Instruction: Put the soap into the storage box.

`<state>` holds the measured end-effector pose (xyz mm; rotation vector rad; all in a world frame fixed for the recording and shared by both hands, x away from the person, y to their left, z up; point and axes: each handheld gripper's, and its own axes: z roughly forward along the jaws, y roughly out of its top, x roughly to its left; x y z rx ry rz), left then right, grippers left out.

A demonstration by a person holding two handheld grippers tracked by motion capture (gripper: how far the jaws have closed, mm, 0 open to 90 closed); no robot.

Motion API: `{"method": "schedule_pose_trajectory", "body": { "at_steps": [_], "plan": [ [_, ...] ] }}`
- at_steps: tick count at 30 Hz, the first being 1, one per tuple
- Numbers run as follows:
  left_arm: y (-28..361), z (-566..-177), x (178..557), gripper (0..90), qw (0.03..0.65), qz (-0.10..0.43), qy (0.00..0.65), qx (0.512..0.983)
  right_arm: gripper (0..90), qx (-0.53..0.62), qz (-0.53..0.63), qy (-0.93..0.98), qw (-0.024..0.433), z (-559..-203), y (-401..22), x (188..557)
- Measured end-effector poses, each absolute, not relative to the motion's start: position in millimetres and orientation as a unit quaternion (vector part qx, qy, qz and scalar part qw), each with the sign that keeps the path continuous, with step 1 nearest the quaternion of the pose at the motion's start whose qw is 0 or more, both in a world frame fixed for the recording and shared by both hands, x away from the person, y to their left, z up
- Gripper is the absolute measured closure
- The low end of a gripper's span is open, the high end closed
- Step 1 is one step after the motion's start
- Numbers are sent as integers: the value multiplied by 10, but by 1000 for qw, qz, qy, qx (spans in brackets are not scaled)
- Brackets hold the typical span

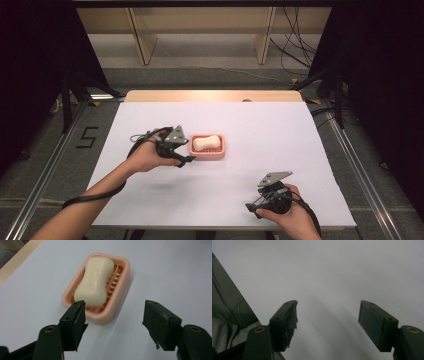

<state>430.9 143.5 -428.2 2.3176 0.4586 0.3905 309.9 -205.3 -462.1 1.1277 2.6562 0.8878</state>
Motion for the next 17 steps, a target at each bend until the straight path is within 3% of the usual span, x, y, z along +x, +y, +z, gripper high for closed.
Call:
{"method": "schedule_pose_trajectory", "body": {
  "at_steps": [9,17],
  "plan": [
    [2262,-4465,3462,341,406,160,307,846,319,374,290,879,62,-4625,-2045,3102],
    [2614,-4570,2842,345,425,142,395,802,319,368,289,881,64,-4625,-2038,3102]
  ]
}}
